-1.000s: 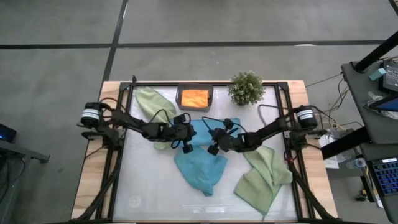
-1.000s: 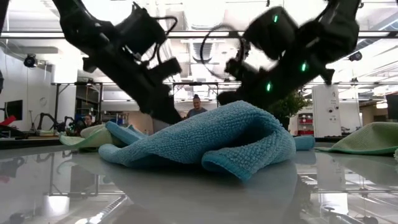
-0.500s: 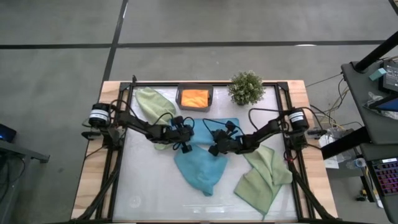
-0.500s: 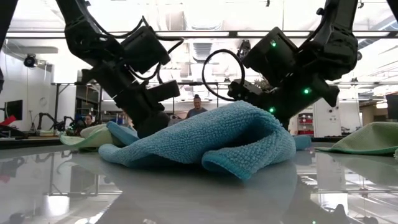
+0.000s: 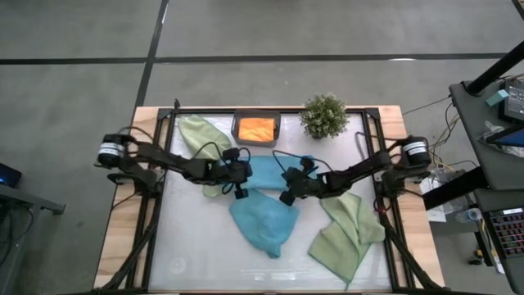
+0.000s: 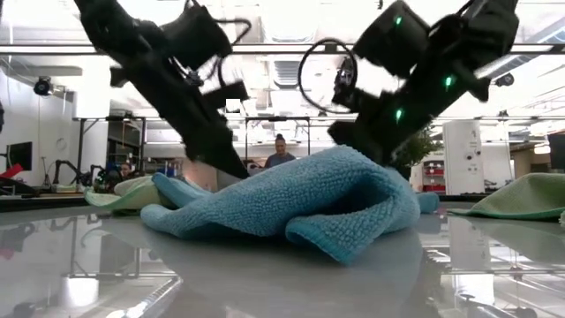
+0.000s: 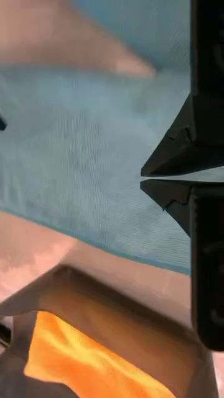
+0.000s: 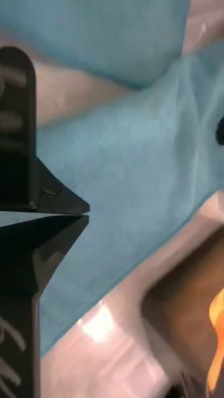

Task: Fold microfiber towels
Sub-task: Fold the left blue microfiber towel

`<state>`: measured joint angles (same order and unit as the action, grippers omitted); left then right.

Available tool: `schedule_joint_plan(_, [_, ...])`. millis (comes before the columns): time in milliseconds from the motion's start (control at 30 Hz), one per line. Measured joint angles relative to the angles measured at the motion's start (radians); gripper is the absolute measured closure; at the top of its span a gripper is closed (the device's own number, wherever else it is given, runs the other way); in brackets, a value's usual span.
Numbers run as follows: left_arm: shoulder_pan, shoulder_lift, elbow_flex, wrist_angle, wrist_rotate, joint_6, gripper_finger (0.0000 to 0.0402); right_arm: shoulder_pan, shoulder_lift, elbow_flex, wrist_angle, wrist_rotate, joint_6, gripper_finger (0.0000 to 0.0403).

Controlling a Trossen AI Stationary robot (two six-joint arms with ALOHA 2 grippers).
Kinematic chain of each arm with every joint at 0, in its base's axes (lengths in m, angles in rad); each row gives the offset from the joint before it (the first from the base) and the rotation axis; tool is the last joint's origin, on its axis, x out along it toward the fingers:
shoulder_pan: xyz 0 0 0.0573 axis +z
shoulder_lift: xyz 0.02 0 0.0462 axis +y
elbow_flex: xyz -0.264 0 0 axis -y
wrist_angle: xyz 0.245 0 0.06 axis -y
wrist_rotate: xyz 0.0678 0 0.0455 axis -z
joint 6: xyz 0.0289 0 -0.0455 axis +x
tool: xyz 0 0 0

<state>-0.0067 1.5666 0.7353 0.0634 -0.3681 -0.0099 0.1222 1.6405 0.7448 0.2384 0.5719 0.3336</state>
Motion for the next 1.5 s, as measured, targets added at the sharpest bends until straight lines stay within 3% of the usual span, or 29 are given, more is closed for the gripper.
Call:
schedule_joint_plan(167, [0.0,-0.127,-0.01,-0.152,0.202,0.043,0.0396,-0.007,-0.09,-0.001,-0.051,-0.251,-0.018,0.0394])
schedule_joint_plan(267, [-0.001,-0.157,-0.035,-0.2,0.247,0.041,0.0396,-0.006,-0.096,-0.001,-0.062,-0.343,-0.019,0.0394])
schedule_joint_plan(467, [0.0,-0.14,-0.106,-0.205,0.254,-0.021,0.0396,-0.016,-0.066,-0.002,-0.164,-0.344,0.024,0.0394])
schedule_joint_plan(700, [0.0,-0.095,-0.14,-0.209,0.254,-0.064,0.0396,-0.022,-0.078,0.002,-0.413,-0.324,0.083,0.0394])
schedule_joint_plan(900, [0.0,-0.117,-0.144,-0.225,0.254,-0.063,0.0396,-0.023,-0.102,0.0,-0.468,-0.337,0.094,0.0394])
schedule_joint_plan(1300, [0.0,-0.223,-0.145,-0.231,0.253,-0.04,0.0396,-0.05,-0.314,-0.003,-0.58,-0.434,0.241,0.0392])
schedule_joint_plan(1500, [0.0,-0.242,-0.148,-0.184,0.237,-0.029,0.0396,-0.093,-0.455,-0.007,-0.732,-0.428,0.368,0.035])
